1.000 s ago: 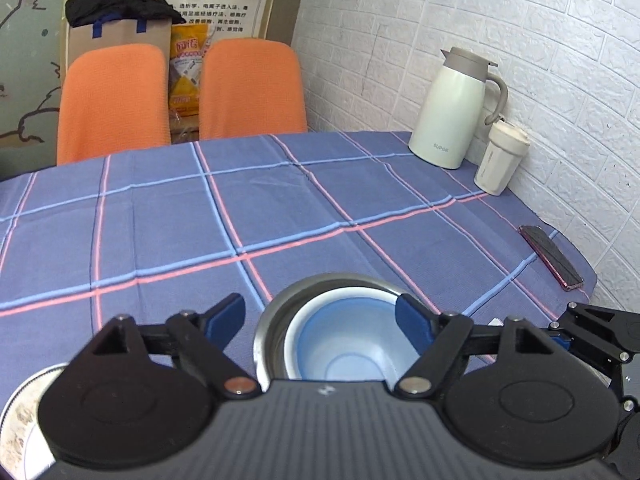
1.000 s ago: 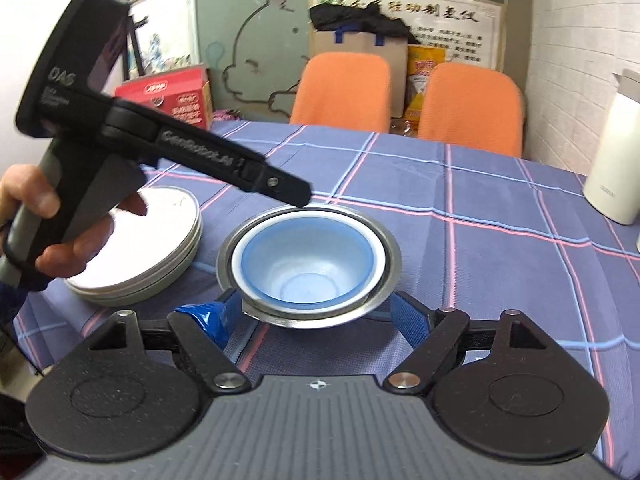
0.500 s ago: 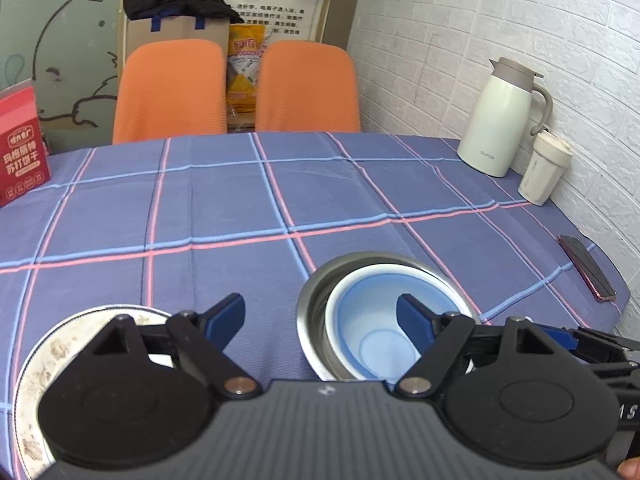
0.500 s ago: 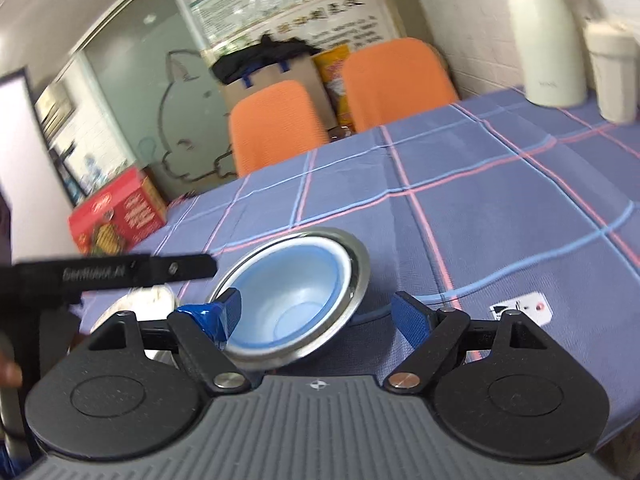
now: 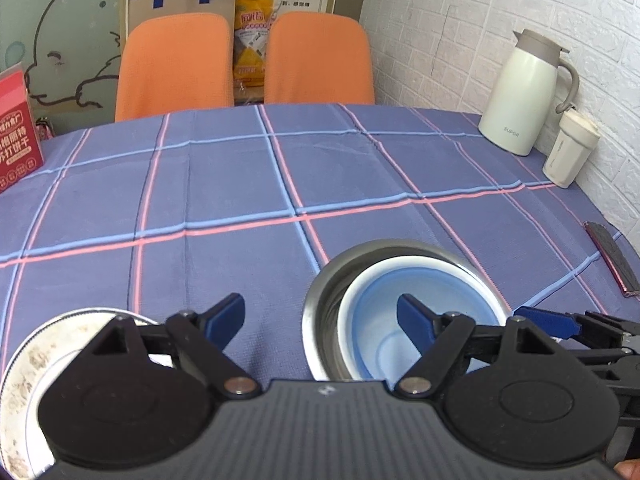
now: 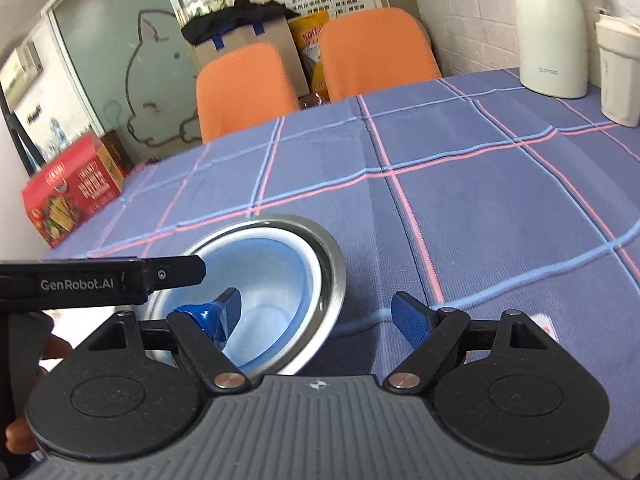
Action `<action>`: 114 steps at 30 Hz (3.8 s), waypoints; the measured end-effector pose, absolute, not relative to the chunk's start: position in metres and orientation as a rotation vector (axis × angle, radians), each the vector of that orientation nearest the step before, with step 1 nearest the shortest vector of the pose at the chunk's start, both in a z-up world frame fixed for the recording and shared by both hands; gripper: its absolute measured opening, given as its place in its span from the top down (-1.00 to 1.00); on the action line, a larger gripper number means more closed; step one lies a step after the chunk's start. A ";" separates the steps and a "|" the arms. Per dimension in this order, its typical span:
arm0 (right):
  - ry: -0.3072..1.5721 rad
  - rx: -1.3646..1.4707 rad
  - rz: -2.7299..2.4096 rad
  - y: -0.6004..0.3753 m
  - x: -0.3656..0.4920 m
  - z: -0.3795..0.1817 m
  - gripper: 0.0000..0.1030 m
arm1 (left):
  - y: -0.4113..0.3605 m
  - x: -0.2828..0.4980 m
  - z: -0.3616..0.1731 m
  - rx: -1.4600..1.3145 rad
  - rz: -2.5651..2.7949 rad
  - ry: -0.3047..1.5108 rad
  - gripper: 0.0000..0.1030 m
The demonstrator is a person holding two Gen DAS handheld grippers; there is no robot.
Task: Organize plates and bowls
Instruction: 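Grasp the rim of the nested bowls with the left tool, then lift the nested bowls with the left tool and carry them over the plates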
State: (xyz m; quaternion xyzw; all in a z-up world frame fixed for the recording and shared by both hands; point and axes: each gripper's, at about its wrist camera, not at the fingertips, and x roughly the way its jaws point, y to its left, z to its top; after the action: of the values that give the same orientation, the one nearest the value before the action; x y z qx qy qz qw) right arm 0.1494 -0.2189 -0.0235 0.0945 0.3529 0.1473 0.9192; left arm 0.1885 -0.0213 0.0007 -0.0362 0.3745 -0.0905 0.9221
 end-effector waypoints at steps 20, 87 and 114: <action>0.683 0.020 0.260 -0.192 0.157 -0.042 -0.41 | -0.034 0.225 -0.033 -0.017 -0.263 0.884 -0.59; 0.716 -0.079 0.595 -0.021 0.101 -0.011 -0.41 | 0.136 0.121 -0.007 -0.275 -0.039 0.829 -0.07; 0.592 0.177 0.466 -0.099 0.087 0.021 -0.39 | 0.104 0.080 0.039 -0.232 -0.020 0.622 -0.37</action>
State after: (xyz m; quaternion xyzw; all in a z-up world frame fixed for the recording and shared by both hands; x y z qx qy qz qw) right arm 0.0873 -0.0991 0.0214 0.0864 0.2888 0.2271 0.9261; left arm 0.0804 0.1043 0.0390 -0.1137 0.3052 -0.0098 0.9454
